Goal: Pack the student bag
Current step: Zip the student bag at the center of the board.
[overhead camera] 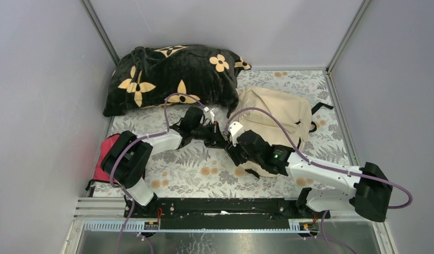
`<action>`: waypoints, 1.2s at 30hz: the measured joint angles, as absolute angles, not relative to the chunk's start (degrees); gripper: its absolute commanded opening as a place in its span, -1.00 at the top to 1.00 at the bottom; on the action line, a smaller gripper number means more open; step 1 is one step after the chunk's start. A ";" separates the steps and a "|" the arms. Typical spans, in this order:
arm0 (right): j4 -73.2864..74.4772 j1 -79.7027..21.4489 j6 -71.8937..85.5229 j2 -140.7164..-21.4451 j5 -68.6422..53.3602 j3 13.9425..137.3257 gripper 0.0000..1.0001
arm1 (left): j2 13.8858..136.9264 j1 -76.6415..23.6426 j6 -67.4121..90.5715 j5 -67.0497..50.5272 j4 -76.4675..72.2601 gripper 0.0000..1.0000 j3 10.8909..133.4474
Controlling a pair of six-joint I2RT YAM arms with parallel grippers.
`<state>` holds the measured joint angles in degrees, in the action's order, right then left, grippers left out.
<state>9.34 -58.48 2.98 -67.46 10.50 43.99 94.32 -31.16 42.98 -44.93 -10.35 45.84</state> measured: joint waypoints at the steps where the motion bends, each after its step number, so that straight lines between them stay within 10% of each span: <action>1: 8.19 -58.48 2.31 -68.47 11.09 43.99 -0.19 | 94.26 -31.16 42.98 -44.93 -10.39 1.00 45.82; 4: 5.15 -58.48 0.12 -72.51 13.04 44.03 0.12 | 93.93 -31.11 42.94 -44.86 -10.31 1.00 45.84; 8: 4.16 -58.46 -2.44 -75.61 15.73 43.99 1.00 | 93.21 -30.50 42.44 -44.80 -9.28 1.00 46.09; 36: 18.85 -58.13 8.38 -58.96 11.05 43.38 1.00 | 109.01 -26.52 31.09 -48.93 17.89 1.00 76.88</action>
